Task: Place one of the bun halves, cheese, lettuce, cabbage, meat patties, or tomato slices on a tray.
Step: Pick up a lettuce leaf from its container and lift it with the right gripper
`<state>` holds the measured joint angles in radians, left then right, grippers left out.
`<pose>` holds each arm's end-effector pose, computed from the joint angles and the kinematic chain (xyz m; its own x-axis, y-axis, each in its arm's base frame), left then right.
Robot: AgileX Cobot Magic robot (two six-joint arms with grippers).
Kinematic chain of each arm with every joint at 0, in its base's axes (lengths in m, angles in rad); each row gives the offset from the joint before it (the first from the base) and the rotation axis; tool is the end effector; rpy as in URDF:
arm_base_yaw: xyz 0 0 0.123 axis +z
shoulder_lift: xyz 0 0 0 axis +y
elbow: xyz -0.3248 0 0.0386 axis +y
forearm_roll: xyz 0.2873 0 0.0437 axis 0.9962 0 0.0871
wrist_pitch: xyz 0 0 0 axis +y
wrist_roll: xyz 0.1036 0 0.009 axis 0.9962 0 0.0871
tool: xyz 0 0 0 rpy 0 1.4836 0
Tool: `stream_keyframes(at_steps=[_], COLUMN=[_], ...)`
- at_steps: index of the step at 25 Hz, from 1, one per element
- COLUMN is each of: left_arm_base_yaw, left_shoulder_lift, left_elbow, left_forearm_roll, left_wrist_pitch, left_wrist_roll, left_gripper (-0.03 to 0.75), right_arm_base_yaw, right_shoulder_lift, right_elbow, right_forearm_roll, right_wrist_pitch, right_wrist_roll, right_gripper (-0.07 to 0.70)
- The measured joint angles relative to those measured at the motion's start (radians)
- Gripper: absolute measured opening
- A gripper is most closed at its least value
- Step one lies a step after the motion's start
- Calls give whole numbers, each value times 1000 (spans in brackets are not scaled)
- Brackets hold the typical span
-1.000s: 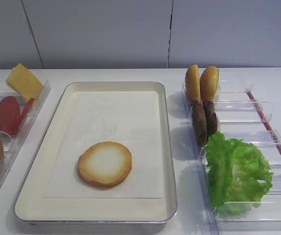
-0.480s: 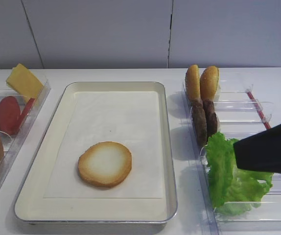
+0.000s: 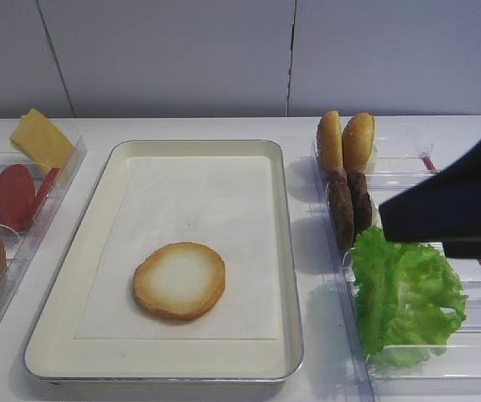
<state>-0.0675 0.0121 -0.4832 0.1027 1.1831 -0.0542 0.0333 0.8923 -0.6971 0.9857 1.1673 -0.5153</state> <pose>-0.0034 0.0101 0.2744 -0.5819 0.0241 -0.8129 -0.0186 0.9989 0.0430 0.1486 0.0847 0.3303 -0.8602 -0.0160 -0.5098 -0.4051 0.6287 0.6638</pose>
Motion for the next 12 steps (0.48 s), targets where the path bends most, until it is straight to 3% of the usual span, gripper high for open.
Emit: stream_keyframes(at_steps=[3, 6, 9, 12], left_arm_base_yaw=[0, 0, 0, 0], left_shoulder_lift=[0, 0, 0, 0], left_elbow=[0, 0, 0, 0], left_forearm_roll=[0, 0, 0, 0], left_wrist_pitch=[0, 0, 0, 0], left_wrist_roll=[0, 0, 0, 0], left_gripper=[466, 466, 466, 466], right_arm_base_yaw=[11, 87, 216, 323], right_shoulder_lift=[56, 111, 174, 242], right_elbow=[-83, -165, -247, -315], right_forearm_roll=[-7, -48, -189, -377], right_wrist_pitch=[12, 11, 4, 4], right_wrist_roll=[3, 46, 146, 323], right_gripper=[641, 640, 640, 640])
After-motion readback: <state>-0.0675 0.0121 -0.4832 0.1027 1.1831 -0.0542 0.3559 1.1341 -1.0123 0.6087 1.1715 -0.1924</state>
